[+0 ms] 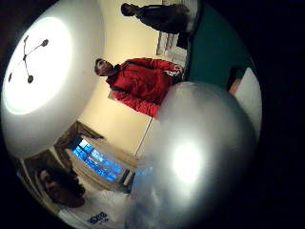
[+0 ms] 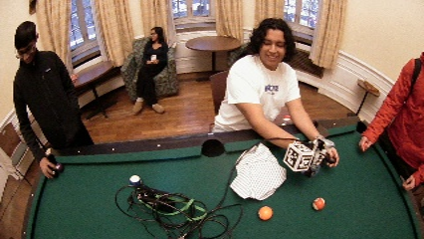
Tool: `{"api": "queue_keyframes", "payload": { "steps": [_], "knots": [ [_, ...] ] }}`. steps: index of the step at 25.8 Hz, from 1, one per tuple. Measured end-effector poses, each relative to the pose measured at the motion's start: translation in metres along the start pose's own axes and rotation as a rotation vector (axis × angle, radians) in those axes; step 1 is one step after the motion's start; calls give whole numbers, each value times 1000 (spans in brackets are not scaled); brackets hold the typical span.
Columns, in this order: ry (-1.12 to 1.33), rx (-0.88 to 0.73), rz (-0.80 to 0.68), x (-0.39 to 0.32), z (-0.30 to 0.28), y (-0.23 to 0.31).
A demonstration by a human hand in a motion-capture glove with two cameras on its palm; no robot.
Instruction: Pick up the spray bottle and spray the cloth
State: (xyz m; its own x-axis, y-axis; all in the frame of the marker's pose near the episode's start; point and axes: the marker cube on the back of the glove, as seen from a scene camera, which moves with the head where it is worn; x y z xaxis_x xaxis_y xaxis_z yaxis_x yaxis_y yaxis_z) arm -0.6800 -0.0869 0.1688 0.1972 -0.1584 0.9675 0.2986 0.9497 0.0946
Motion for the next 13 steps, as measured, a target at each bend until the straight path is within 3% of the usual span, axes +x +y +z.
{"api": "queue_keyframes", "payload": {
  "steps": [13],
  "knots": [
    [-26,-68,7,6,20,-22]
  ]
}}
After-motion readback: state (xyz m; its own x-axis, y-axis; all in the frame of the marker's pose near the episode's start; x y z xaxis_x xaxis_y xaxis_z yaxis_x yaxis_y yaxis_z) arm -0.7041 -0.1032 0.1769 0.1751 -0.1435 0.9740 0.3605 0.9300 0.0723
